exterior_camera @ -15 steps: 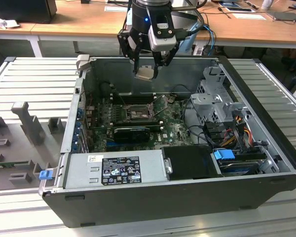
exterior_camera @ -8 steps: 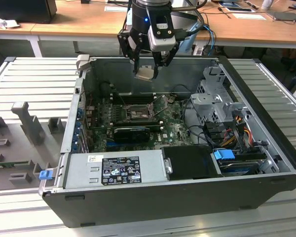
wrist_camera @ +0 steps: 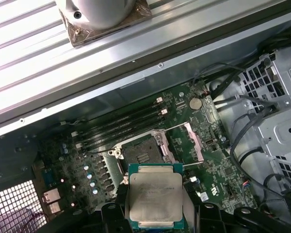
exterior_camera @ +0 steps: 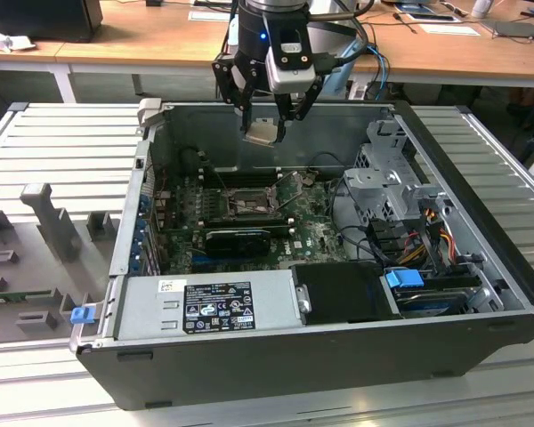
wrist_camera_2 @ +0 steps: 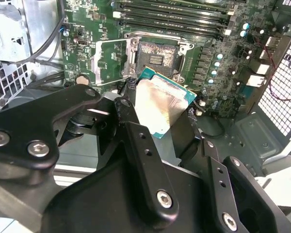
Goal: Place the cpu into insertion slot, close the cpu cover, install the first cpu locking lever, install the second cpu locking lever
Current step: 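Place the cpu into insertion slot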
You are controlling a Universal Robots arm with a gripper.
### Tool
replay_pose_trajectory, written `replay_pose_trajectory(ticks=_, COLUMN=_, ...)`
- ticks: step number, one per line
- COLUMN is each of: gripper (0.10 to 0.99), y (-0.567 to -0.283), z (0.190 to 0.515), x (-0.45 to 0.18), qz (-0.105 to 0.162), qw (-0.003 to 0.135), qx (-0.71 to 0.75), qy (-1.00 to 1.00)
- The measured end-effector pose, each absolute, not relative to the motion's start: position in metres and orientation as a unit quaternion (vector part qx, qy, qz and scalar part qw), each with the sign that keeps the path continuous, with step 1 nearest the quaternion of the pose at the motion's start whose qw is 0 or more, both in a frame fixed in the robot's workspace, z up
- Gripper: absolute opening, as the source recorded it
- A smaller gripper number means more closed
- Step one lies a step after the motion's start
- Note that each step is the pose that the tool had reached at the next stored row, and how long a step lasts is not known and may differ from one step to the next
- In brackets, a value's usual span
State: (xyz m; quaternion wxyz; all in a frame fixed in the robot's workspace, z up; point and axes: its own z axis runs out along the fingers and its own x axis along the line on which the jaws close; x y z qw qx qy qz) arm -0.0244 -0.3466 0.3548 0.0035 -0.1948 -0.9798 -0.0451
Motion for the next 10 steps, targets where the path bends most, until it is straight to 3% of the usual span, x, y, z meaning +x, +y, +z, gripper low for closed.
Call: replay_pose_trajectory(ticks=10, gripper=0.529, y=-0.3466, z=0.3544, x=-0.0244, qz=-0.045, qw=0.003, qx=-0.206, qy=-0.977)
